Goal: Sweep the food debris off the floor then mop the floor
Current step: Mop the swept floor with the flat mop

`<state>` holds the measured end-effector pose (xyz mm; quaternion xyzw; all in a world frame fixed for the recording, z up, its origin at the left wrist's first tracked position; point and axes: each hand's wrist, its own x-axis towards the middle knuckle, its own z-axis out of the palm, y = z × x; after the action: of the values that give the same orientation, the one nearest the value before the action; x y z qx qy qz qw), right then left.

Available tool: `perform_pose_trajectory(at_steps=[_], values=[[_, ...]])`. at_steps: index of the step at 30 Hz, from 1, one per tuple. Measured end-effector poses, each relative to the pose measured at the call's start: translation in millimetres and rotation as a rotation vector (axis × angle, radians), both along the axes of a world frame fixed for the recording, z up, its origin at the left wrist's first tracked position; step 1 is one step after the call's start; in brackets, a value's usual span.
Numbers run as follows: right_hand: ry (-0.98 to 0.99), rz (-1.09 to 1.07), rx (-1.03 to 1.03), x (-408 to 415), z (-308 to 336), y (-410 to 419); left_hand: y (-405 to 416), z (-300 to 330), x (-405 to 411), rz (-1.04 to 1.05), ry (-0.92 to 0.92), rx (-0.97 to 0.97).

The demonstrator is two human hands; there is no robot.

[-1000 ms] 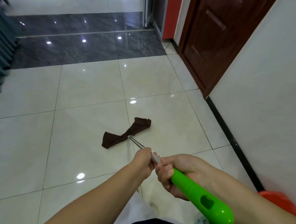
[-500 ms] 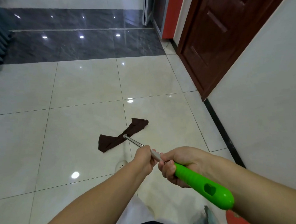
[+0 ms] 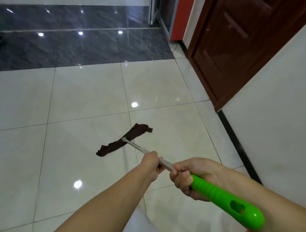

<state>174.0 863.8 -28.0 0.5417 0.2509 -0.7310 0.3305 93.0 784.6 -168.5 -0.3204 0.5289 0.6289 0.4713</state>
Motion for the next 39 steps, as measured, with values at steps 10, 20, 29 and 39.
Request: perform_pose_trajectory(at_steps=[10, 20, 29, 39], values=[[0.009, -0.060, 0.003, -138, -15, -8, 1, -16, -147, -0.035, 0.033, -0.041], [0.016, -0.130, 0.001, -235, -31, -3, 10, -27, -248, -0.082, 0.059, -0.073], [0.046, -0.003, -0.009, -306, -38, 48, 50, -27, -314, -0.039, 0.087, -0.077], [0.028, 0.146, -0.024, -405, -39, 155, 142, -21, -400, 0.136, 0.052, -0.115]])
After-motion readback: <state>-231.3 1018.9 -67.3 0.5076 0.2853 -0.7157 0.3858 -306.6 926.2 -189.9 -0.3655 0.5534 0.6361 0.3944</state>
